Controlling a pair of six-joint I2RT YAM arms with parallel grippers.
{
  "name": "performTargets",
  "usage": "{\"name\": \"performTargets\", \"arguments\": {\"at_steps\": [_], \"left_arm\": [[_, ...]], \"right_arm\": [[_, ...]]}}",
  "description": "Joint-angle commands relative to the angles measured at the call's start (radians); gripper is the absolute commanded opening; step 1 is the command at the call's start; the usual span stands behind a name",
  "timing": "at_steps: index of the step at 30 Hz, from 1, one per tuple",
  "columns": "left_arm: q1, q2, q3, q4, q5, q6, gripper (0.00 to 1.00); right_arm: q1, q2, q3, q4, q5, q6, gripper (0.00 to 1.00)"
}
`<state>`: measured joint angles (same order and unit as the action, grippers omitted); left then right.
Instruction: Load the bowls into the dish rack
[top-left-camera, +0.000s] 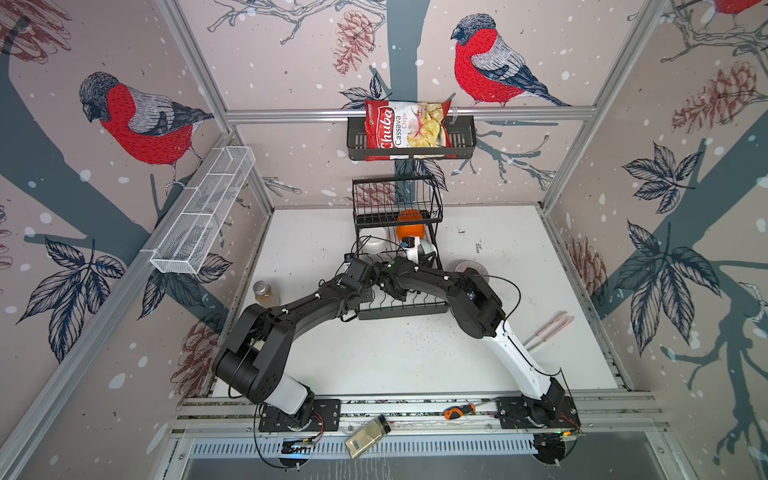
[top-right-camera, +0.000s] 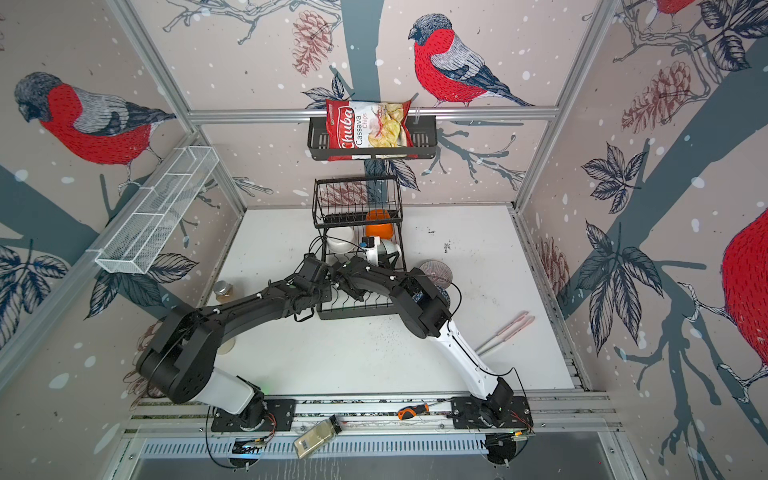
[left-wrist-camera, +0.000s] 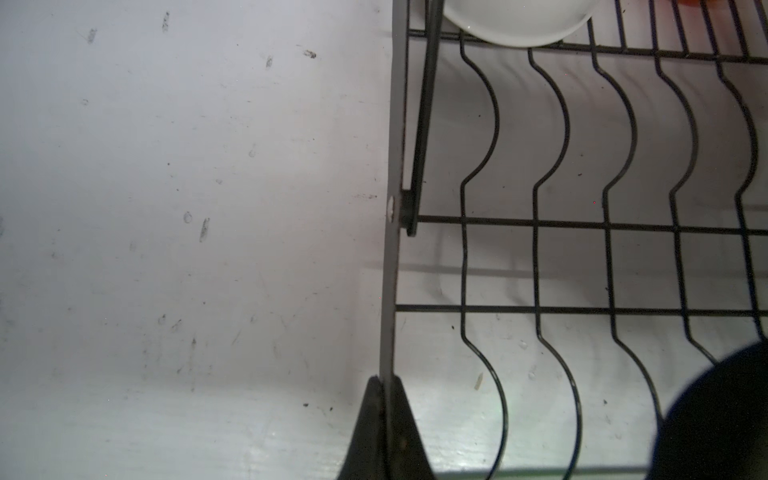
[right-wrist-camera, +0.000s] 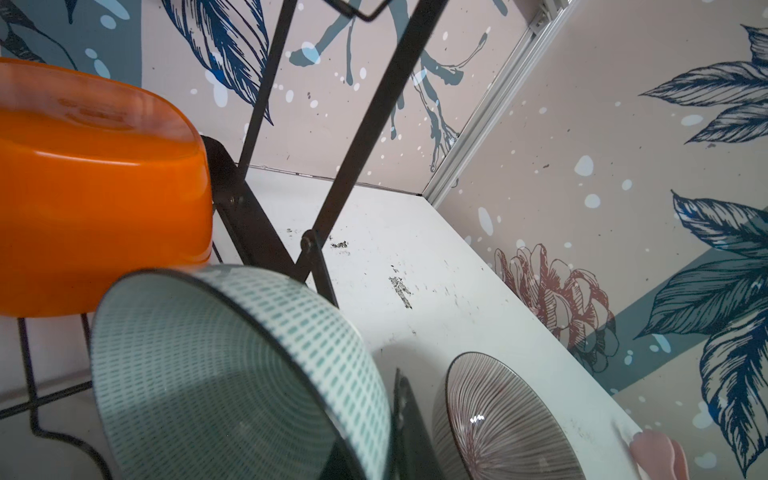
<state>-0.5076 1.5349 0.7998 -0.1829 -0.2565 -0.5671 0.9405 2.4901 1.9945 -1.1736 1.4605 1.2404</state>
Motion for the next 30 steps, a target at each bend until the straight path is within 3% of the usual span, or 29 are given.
{"name": "performTargets", "arguments": {"at_steps": [1,2,4,6,8,9,13,18,30], "left_arm": [[0.0,0.014,-0.009,-0.025,0.088,-0.048,0.0],[0.001,0.016,-0.01,-0.025,0.086,-0.047,0.0],[0.001,0.017,-0.007,-0.025,0.087,-0.047,0.0],[0.0,0.018,-0.005,-0.028,0.085,-0.045,0.0],[0.0,0.013,-0.007,-0.033,0.082,-0.046,0.0],[0.001,0.01,-0.009,-0.036,0.079,-0.047,0.0],[0.0,0.009,-0.013,-0.036,0.074,-0.044,0.0],[0.001,0.024,-0.009,-0.032,0.08,-0.046,0.0],[0.001,0.044,-0.014,-0.015,0.094,-0.039,0.0]], "right_arm": [[-0.012,-0.014,0.004,-0.11,0.022,0.111,0.0],[-0.014,-0.034,-0.018,-0.063,0.015,0.074,0.0],[-0.021,-0.107,-0.118,0.192,-0.053,-0.157,0.0],[-0.039,-0.268,-0.382,0.711,-0.218,-0.534,0.0],[-0.06,-0.401,-0.603,1.06,-0.339,-0.68,0.0],[-0.067,-0.42,-0.635,1.103,-0.347,-0.697,0.0],[-0.083,-0.309,-0.457,0.84,-0.324,-0.604,0.0],[-0.075,-0.282,-0.453,0.876,-0.343,-0.626,0.0],[-0.088,-0.229,-0.379,0.795,-0.197,-0.629,0.0]]}}
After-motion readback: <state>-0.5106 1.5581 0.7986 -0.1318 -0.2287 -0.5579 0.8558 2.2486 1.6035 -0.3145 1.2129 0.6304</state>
